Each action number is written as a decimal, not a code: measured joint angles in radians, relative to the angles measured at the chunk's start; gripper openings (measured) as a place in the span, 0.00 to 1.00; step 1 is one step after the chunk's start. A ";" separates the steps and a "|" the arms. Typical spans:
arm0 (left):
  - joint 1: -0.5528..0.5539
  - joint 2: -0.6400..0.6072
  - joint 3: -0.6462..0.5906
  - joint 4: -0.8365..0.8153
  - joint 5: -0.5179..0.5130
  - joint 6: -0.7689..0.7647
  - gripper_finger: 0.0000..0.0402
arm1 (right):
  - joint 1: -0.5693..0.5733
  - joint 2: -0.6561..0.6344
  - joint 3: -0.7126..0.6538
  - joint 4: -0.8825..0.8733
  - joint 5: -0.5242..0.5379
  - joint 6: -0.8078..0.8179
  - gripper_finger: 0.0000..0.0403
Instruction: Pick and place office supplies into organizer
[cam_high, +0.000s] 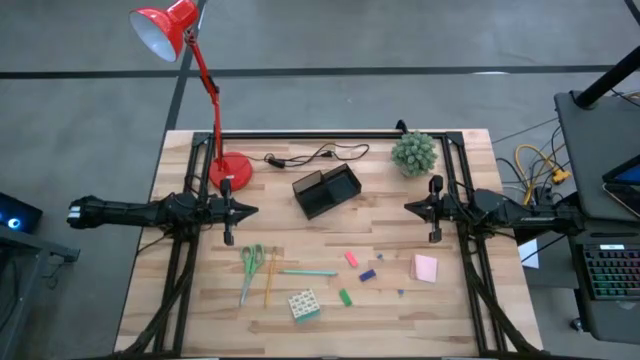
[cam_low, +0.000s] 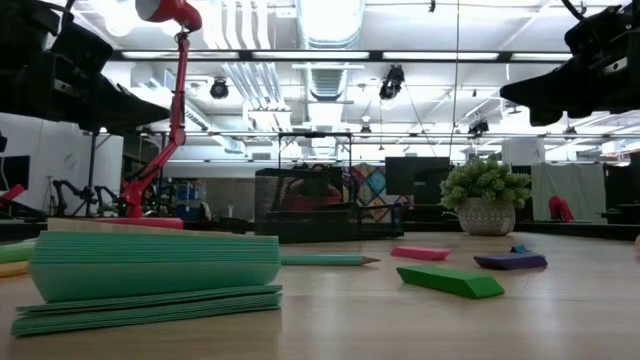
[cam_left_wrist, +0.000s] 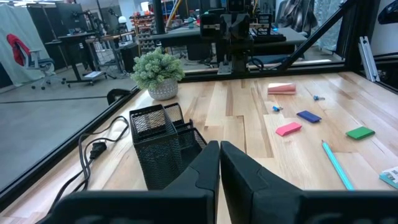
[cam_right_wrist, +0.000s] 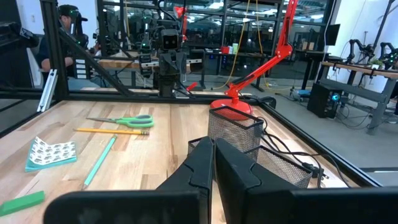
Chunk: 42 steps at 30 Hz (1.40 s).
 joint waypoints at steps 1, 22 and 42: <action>0.000 -0.001 0.000 0.000 0.000 0.000 0.00 | 0.000 0.000 0.000 0.000 0.000 0.000 0.02; 0.000 0.000 0.000 0.000 0.000 0.000 0.00 | 0.000 0.000 0.000 0.000 0.000 0.000 0.02; 0.000 0.000 0.000 0.000 0.000 0.000 0.00 | 0.000 0.000 -0.001 0.050 0.000 -0.007 0.02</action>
